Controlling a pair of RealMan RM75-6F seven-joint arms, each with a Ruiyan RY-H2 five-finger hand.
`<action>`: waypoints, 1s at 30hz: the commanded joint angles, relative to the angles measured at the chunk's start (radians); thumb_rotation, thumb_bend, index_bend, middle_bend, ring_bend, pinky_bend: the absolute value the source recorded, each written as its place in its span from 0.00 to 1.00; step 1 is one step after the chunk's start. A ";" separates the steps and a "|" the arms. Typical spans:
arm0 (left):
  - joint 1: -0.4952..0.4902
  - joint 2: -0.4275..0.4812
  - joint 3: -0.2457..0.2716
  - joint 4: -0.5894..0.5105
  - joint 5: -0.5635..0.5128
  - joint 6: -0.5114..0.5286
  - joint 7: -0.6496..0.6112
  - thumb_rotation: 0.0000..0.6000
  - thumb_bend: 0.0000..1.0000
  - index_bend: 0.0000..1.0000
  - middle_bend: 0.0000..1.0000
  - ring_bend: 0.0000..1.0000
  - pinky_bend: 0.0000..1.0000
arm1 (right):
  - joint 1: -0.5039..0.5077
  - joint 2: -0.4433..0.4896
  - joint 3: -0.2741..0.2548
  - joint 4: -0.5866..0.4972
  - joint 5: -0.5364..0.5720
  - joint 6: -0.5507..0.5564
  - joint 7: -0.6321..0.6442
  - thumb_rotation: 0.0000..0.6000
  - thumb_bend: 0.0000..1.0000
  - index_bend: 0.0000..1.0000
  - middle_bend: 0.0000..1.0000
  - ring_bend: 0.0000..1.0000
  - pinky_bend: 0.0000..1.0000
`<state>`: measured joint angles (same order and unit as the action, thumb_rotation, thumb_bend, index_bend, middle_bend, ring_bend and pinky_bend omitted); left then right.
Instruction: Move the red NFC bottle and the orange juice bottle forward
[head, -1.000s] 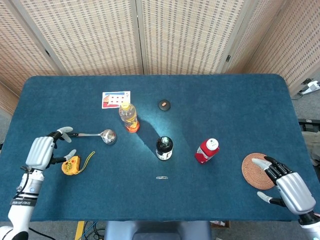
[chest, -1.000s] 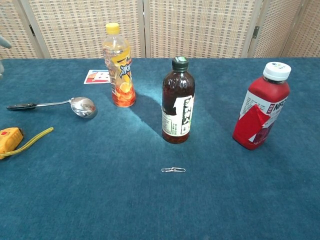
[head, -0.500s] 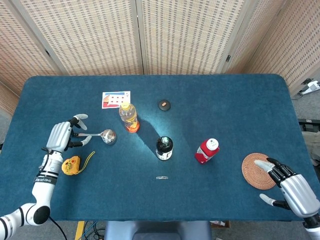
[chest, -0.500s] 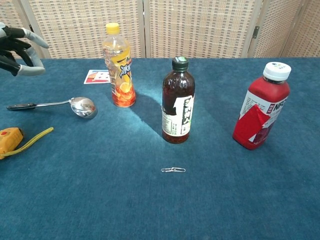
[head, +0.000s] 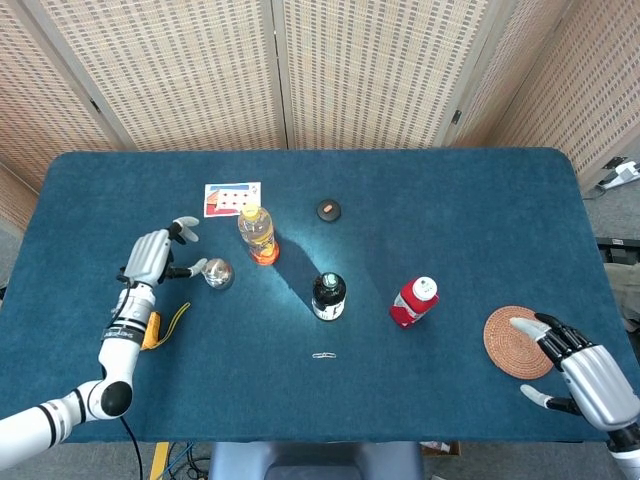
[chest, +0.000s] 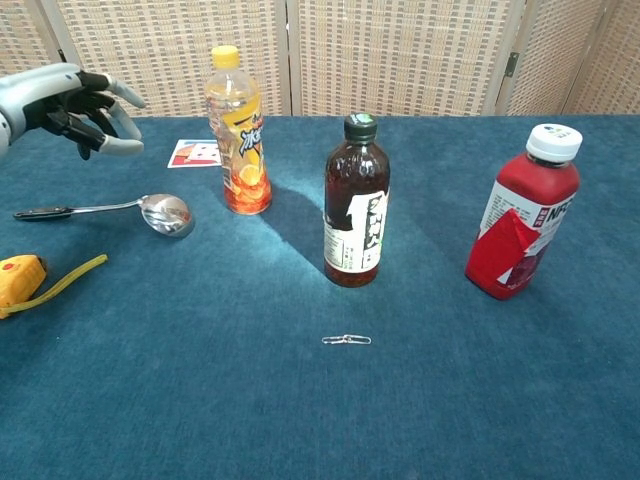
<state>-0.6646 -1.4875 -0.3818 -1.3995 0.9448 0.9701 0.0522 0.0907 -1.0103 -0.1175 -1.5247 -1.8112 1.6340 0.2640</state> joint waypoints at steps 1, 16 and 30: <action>-0.028 -0.020 -0.006 0.017 -0.033 -0.032 0.012 1.00 0.22 0.34 0.28 0.29 0.48 | 0.000 0.002 0.003 0.001 0.003 -0.002 0.005 1.00 0.05 0.18 0.24 0.14 0.31; -0.146 -0.103 -0.032 0.094 -0.124 -0.124 0.008 1.00 0.11 0.08 0.08 0.10 0.28 | -0.002 0.013 0.016 0.010 0.013 -0.005 0.048 1.00 0.05 0.18 0.24 0.14 0.31; -0.216 -0.193 -0.062 0.208 -0.189 -0.178 -0.037 1.00 0.10 0.08 0.07 0.08 0.22 | -0.003 0.020 0.026 0.019 0.024 -0.009 0.077 1.00 0.05 0.18 0.24 0.14 0.31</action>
<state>-0.8758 -1.6738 -0.4393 -1.1980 0.7566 0.8033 0.0313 0.0877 -0.9903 -0.0918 -1.5061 -1.7877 1.6249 0.3406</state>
